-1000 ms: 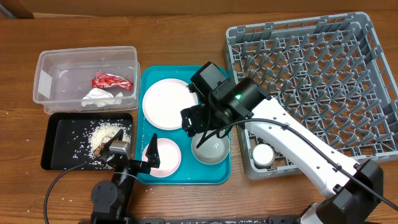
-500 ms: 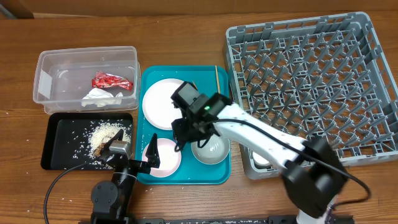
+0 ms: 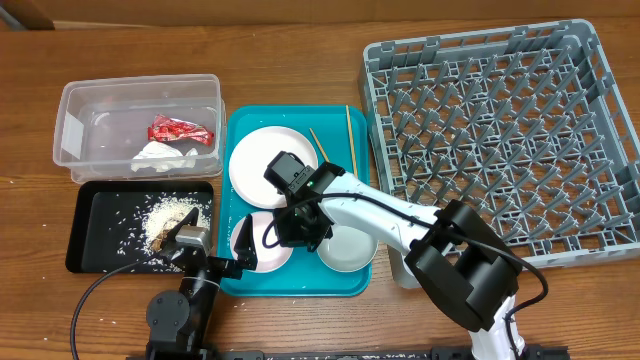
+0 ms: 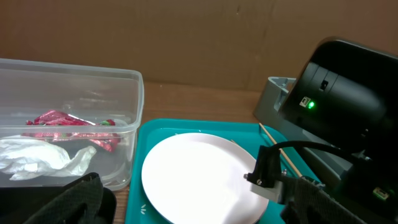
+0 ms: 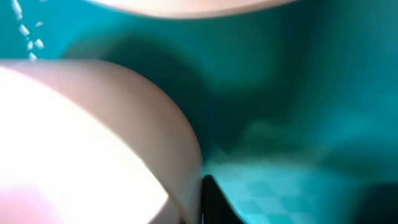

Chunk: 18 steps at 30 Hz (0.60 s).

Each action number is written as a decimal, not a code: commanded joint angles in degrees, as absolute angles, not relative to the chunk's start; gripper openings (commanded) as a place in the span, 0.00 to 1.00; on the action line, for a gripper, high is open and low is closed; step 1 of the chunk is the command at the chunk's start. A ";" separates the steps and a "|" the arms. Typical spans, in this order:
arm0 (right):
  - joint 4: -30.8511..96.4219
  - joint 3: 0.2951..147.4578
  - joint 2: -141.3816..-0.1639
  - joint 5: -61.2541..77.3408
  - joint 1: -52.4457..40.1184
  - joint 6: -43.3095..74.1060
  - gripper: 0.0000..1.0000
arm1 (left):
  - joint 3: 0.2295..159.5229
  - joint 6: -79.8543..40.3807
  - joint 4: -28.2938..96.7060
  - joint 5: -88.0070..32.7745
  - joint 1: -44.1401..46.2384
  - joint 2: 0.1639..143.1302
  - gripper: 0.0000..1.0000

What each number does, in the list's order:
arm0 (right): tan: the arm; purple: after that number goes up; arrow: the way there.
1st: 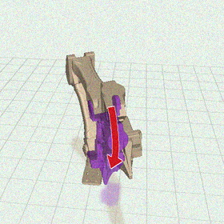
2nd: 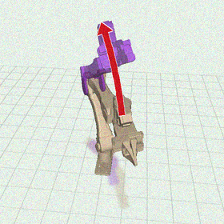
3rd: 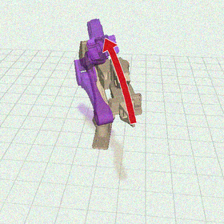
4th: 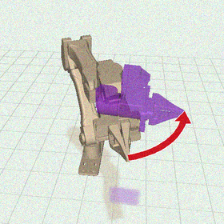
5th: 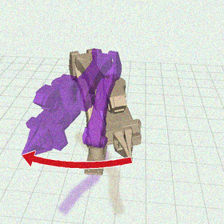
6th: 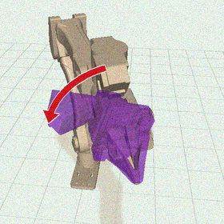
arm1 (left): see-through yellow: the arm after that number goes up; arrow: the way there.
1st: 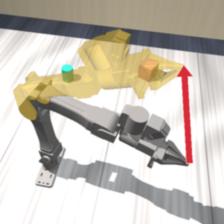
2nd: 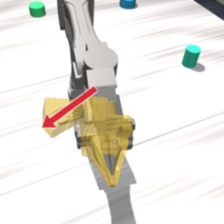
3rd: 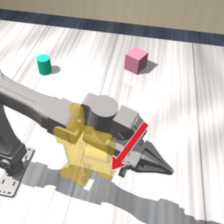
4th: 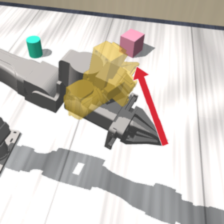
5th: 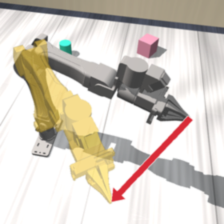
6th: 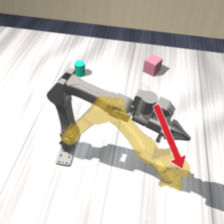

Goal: Sort waste into correct bins and load items into the dishwasher
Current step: 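Grasp the pink bowl rim with the right gripper, then carry the pink bowl and stand it in the rack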

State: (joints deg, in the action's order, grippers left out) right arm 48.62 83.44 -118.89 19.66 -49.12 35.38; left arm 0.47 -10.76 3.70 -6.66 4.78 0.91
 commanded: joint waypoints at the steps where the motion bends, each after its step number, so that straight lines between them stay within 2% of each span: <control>1: 51.03 87.48 -114.17 14.74 -47.20 34.85 0.04 | 0.27 -11.57 3.92 -5.98 4.51 0.36 1.00; 3: 53.32 89.03 -111.24 9.54 -46.41 34.33 0.04 | 0.27 -11.57 3.92 -5.98 4.51 0.36 1.00; 7: 58.57 91.24 -102.32 -9.72 -43.72 34.33 0.04 | 0.27 -11.57 3.92 -5.98 4.51 0.36 1.00; 14: 66.43 91.09 -95.04 -60.64 -36.01 38.44 0.04 | 0.27 -11.57 3.92 -5.98 4.51 0.36 1.00; 18: 66.85 89.97 -95.96 -65.36 -29.58 38.41 0.04 | 0.27 -11.57 3.92 -5.98 4.51 0.36 1.00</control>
